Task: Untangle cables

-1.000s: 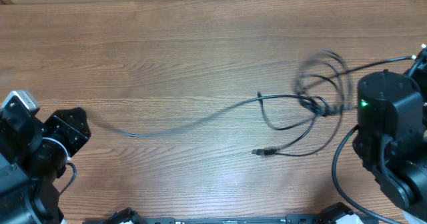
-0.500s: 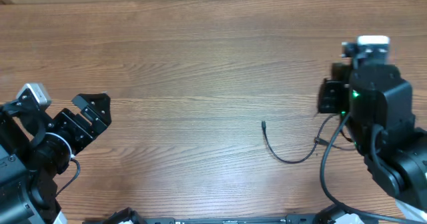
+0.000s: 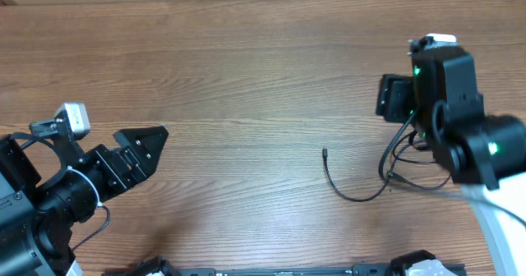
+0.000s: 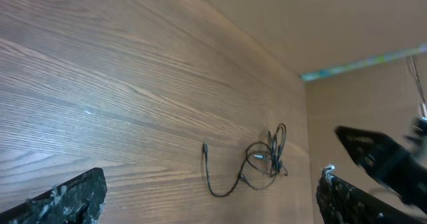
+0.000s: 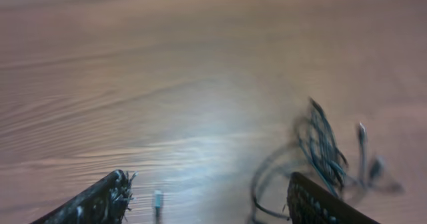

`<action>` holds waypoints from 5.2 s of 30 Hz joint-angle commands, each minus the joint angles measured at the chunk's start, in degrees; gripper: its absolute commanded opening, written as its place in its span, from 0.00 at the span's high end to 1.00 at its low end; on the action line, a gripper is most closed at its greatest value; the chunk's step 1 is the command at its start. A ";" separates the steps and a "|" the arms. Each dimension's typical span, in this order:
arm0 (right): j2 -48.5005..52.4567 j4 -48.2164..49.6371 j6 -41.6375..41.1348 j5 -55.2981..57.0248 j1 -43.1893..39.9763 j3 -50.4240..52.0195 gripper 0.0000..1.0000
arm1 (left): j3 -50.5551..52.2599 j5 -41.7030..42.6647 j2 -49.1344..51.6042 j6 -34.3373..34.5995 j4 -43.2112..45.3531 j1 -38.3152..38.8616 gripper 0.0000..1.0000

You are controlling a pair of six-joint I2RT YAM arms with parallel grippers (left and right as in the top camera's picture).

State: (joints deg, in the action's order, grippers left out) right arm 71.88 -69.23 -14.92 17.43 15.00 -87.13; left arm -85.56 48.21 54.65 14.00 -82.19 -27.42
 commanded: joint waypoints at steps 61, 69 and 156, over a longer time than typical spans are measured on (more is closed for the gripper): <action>24.83 26.21 21.84 -17.05 -41.03 23.71 0.70 | -0.79 2.19 -0.33 -3.74 -0.09 -0.31 0.00; 25.68 26.53 20.59 -30.42 -40.46 23.17 0.96 | -0.79 2.21 -0.33 -3.74 -0.04 -0.31 0.00; 6.99 11.54 10.88 -71.41 9.33 -16.83 0.96 | 13.18 28.44 0.74 -17.99 6.43 10.99 0.00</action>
State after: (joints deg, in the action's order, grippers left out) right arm 80.20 -58.13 -5.06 -55.92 24.10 -102.28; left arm -72.40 78.30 55.27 -13.41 -75.94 -16.84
